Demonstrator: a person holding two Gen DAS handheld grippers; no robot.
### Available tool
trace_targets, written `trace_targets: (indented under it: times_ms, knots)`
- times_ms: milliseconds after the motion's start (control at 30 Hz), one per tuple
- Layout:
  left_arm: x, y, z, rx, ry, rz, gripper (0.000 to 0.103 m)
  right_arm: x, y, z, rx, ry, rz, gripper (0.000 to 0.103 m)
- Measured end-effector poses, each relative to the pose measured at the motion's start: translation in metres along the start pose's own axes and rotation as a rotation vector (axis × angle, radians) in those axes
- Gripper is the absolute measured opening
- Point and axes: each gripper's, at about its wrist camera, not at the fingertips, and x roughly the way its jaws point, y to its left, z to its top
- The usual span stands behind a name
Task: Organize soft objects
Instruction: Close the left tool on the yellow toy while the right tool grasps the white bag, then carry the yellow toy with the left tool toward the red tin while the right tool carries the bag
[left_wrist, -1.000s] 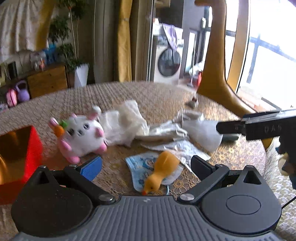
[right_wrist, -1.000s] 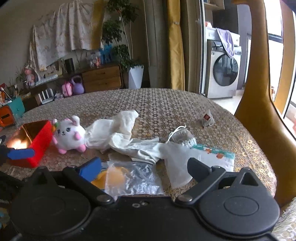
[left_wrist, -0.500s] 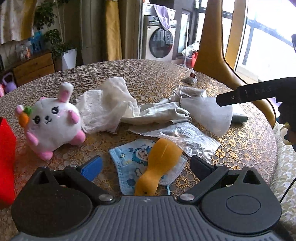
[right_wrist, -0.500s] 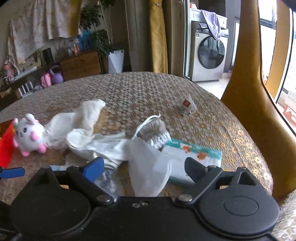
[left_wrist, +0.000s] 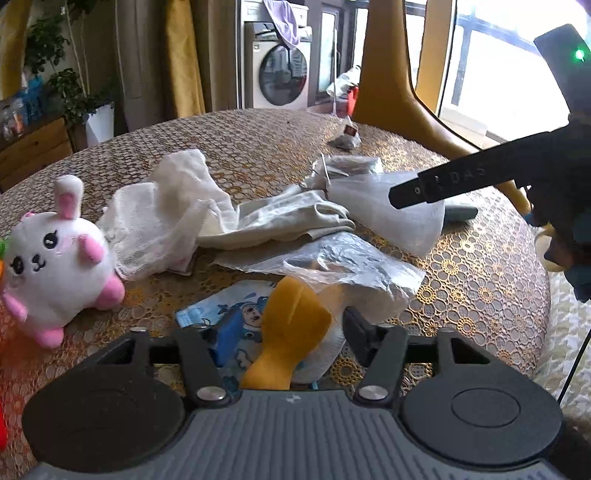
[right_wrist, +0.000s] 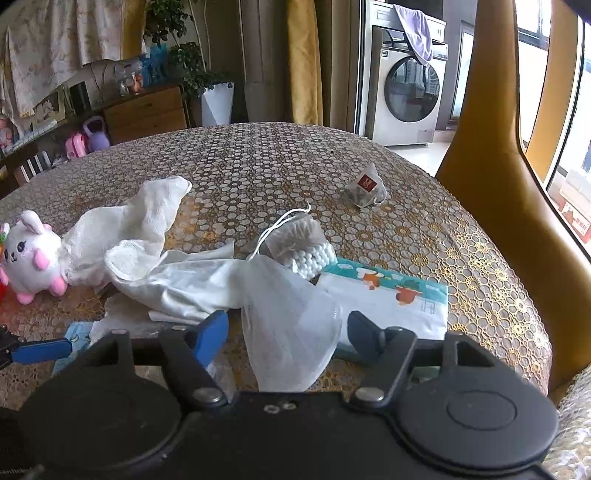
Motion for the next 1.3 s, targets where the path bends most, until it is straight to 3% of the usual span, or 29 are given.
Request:
trace_targets:
  times_ms: [233,300,400,700,867,1100,1300]
  knots:
    - [0.002,-0.002,0.0,0.008,0.004,0.0,0.039,0.007,0.005,-0.002,-0.019,0.001,-0.041,0.033]
    - [0.001,-0.002,0.0,0.006,0.004,0.006,0.034,0.006,0.004,-0.003,-0.02,-0.004,-0.043,0.018]
    - [-0.002,-0.001,0.001,-0.002,-0.001,0.007,0.028,0.002,0.002,-0.004,-0.006,-0.019,-0.026,0.006]
    - [-0.022,0.008,0.002,-0.051,-0.005,0.034,0.024,-0.027,0.005,-0.003,-0.001,-0.128,-0.009,0.004]
    - [-0.038,0.015,0.001,-0.066,-0.022,0.056,0.024,-0.051,0.007,0.0,0.022,-0.171,0.048,0.004]
    - [-0.036,0.025,-0.017,-0.08,0.037,0.088,0.024,-0.068,0.017,-0.009,0.036,-0.166,0.114,0.004]
    - [-0.041,0.031,-0.026,-0.097,0.041,0.035,0.028,-0.069,0.026,-0.019,0.042,-0.143,0.139,0.004]
